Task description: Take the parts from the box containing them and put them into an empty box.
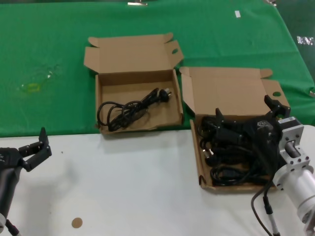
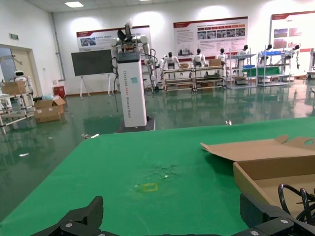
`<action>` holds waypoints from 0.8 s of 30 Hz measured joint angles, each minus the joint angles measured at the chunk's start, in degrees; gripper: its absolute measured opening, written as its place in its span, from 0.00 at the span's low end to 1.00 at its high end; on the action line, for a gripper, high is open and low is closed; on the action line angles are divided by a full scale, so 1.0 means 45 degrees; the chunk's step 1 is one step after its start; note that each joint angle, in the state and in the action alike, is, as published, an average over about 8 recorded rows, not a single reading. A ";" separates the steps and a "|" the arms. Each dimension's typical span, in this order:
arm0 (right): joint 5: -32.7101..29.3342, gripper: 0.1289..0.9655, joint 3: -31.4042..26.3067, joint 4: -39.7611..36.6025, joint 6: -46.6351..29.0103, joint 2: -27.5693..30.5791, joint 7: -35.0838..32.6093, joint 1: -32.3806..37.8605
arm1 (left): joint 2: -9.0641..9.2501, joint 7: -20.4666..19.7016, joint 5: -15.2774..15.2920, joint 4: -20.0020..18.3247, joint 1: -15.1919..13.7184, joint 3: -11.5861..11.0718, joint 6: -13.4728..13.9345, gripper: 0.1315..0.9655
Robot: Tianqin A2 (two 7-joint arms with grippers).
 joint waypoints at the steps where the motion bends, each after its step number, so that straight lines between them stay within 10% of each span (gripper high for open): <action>1: 0.0000 1.00 0.0000 0.0000 0.0000 0.0000 0.0000 0.0000 | 0.0000 0.0000 0.0000 0.0000 0.0000 0.0000 0.0000 1.00; 24: 0.0000 1.00 0.0000 0.0000 0.0000 0.0000 0.0000 0.0000 | 0.0000 0.0000 0.0000 0.0000 0.0000 0.0000 0.0000 1.00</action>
